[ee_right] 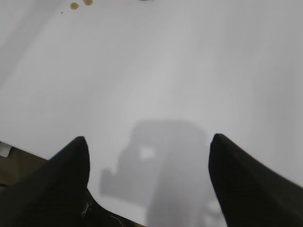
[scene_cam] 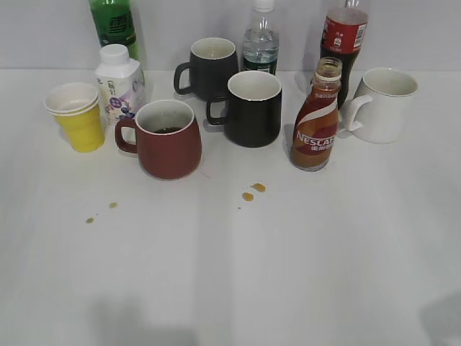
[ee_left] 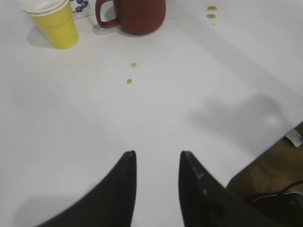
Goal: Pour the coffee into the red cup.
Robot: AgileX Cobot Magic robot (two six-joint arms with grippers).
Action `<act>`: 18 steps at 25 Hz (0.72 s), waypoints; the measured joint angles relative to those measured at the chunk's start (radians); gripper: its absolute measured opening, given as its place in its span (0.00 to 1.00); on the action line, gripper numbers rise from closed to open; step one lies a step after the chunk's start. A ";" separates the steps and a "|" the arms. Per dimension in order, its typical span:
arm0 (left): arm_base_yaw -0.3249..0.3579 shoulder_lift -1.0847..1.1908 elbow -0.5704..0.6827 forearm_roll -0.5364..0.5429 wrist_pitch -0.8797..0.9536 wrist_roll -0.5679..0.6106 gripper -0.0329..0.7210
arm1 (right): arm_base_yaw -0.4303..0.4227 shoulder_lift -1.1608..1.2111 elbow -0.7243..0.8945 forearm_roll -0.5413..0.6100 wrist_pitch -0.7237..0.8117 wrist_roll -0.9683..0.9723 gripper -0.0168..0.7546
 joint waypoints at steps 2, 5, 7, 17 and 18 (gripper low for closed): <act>0.000 0.000 0.000 0.000 0.000 0.000 0.36 | 0.000 0.000 0.001 0.000 0.000 0.000 0.78; 0.005 -0.004 0.000 0.000 0.000 0.000 0.36 | 0.000 0.000 0.004 0.000 0.000 0.000 0.78; 0.049 -0.008 0.000 -0.001 0.000 0.000 0.36 | -0.012 0.000 0.004 0.000 0.000 0.001 0.78; 0.477 -0.147 0.001 -0.001 -0.001 -0.001 0.36 | -0.375 -0.107 0.004 0.025 0.000 0.001 0.78; 0.482 -0.155 0.001 -0.001 0.000 -0.001 0.36 | -0.381 -0.135 0.004 0.026 0.000 0.001 0.78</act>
